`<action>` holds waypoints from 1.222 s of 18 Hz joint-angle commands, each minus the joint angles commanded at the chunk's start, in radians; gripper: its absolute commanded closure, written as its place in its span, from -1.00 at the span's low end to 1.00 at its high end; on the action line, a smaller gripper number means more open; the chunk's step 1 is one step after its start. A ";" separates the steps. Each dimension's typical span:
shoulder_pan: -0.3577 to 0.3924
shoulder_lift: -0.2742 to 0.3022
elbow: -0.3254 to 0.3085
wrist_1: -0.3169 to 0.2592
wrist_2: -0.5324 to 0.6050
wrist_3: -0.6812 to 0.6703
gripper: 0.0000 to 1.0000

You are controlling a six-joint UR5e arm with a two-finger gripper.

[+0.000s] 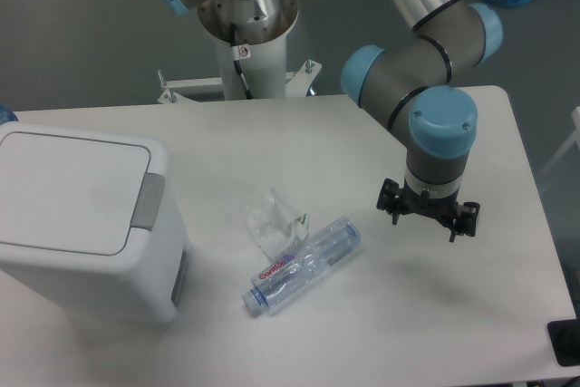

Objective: Open the trash can
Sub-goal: 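Raise the open gripper above the table beside the water bottle, then move the open gripper over to the trash can lid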

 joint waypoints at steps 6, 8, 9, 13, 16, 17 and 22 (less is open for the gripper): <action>0.000 -0.001 0.000 0.005 -0.017 -0.003 -1.00; 0.009 0.009 -0.012 0.003 -0.028 -0.008 -1.00; 0.009 0.009 -0.017 0.005 -0.040 -0.029 -1.00; 0.029 0.064 0.000 0.003 -0.145 -0.141 -1.00; 0.029 0.077 -0.003 0.002 -0.257 -0.173 -1.00; 0.029 0.103 -0.003 0.002 -0.296 -0.195 -1.00; 0.015 0.167 -0.002 0.003 -0.472 -0.302 -1.00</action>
